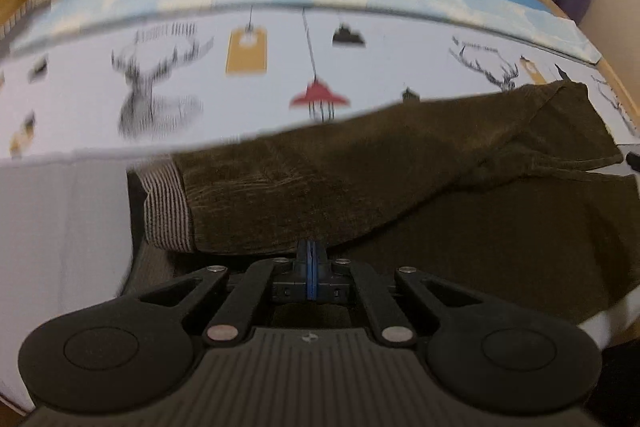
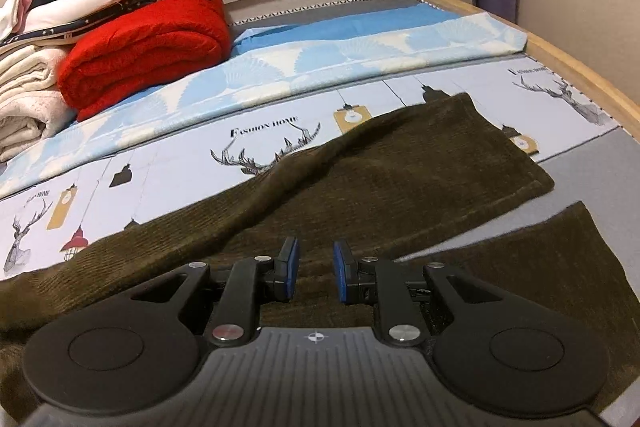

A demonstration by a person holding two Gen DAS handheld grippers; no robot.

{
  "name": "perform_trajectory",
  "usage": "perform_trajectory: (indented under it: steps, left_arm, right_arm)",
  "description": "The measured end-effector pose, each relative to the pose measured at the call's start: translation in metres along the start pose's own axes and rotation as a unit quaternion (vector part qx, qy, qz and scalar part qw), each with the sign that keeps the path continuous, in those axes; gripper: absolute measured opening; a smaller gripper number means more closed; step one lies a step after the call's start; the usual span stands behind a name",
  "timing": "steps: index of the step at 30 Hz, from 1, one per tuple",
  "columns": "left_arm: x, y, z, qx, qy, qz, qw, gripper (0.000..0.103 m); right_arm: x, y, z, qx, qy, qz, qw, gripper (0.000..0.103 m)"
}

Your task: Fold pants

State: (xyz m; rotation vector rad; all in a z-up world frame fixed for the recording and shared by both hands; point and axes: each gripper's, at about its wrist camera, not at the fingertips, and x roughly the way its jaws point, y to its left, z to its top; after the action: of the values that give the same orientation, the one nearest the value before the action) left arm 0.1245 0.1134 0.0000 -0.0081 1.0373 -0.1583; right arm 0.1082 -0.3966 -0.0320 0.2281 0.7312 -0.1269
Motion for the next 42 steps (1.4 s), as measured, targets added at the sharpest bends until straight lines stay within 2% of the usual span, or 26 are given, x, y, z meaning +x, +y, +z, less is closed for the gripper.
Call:
perform_trajectory:
  steps: [2, 3, 4, 6, 8, 11, 15, 19, 26, 28, 29, 30, 31, 33, 35, 37, 38, 40, 42]
  left_arm:
    - [0.006, 0.018, -0.005, -0.058, 0.026, -0.018, 0.9978, 0.009]
    - [0.009, 0.028, -0.006, -0.089, 0.036, -0.032, 0.9949, 0.018]
    - [0.012, 0.038, -0.006, -0.117, 0.045, -0.045, 0.9910, 0.035]
    - [0.019, 0.057, -0.005, -0.173, 0.055, -0.055, 0.9818, 0.050]
    - [0.026, 0.076, -0.006, -0.233, 0.067, -0.068, 0.9678, 0.050]
    - [0.038, 0.093, -0.009, -0.297, 0.084, -0.083, 0.9476, 0.052]
    - [0.050, 0.097, -0.004, -0.342, 0.089, -0.087, 0.9313, 0.058]
    - [0.062, 0.095, 0.005, -0.367, 0.086, -0.095, 0.9214, 0.059]
    - [0.074, 0.085, 0.018, -0.370, 0.081, -0.060, 0.9235, 0.059]
    - [0.075, 0.085, 0.019, -0.372, 0.076, -0.050, 0.9236, 0.054]
    - [0.074, 0.085, 0.020, -0.373, 0.072, -0.047, 0.9237, 0.048]
    - [0.073, 0.085, 0.021, -0.370, 0.067, -0.039, 0.9258, 0.025]
    - [0.069, 0.086, 0.023, -0.361, 0.059, -0.026, 0.9304, 0.011]
    - [0.060, 0.086, 0.027, -0.346, 0.038, -0.014, 0.9372, 0.007]
    - [0.042, 0.081, 0.032, -0.324, -0.001, 0.010, 0.9462, 0.006]
    - [0.028, 0.078, 0.035, -0.306, -0.035, 0.027, 0.9510, 0.006]
    - [0.024, 0.077, 0.037, -0.301, -0.047, 0.033, 0.9519, 0.006]
    - [0.028, 0.079, 0.038, -0.310, -0.038, 0.029, 0.9495, 0.006]
    - [0.037, 0.086, 0.034, -0.341, -0.011, 0.012, 0.9401, 0.007]
  right_arm:
    - [0.000, -0.003, -0.001, 0.000, 0.006, 0.000, 1.000, 0.020]
    - [0.000, -0.004, -0.002, -0.001, 0.008, -0.002, 1.000, 0.020]
    - [-0.001, -0.005, -0.002, -0.001, 0.009, -0.003, 1.000, 0.020]
    - [-0.002, -0.008, -0.004, -0.001, 0.009, -0.005, 1.000, 0.020]
    - [-0.002, -0.011, -0.005, 0.002, 0.010, -0.010, 1.000, 0.020]
    - [-0.002, -0.014, -0.005, 0.006, 0.010, -0.011, 1.000, 0.020]
    - [-0.001, -0.015, -0.005, -0.002, 0.009, -0.013, 1.000, 0.020]
    - [0.004, -0.015, -0.003, -0.001, 0.013, -0.016, 1.000, 0.020]
    - [0.010, -0.009, -0.003, -0.013, 0.018, -0.020, 1.000, 0.020]
    - [0.011, -0.007, -0.002, -0.016, 0.017, -0.021, 0.999, 0.020]
    - [0.012, -0.007, -0.002, -0.017, 0.017, -0.021, 0.999, 0.020]
    - [0.013, -0.006, -0.002, -0.018, 0.018, -0.021, 0.999, 0.020]
    - [0.014, -0.004, -0.002, -0.018, 0.018, -0.020, 0.999, 0.020]
    - [0.015, -0.002, 0.000, -0.017, 0.017, -0.018, 1.000, 0.021]
    - [0.017, 0.001, 0.002, -0.015, 0.014, -0.015, 1.000, 0.021]
    - [0.019, 0.003, 0.005, -0.011, 0.009, -0.012, 1.000, 0.021]
    - [0.019, 0.003, 0.007, -0.003, 0.004, -0.010, 1.000, 0.021]
    - [0.022, 0.002, 0.011, 0.015, -0.001, 0.002, 1.000, 0.021]
    - [0.028, 0.000, 0.016, 0.033, -0.007, 0.008, 0.999, 0.021]
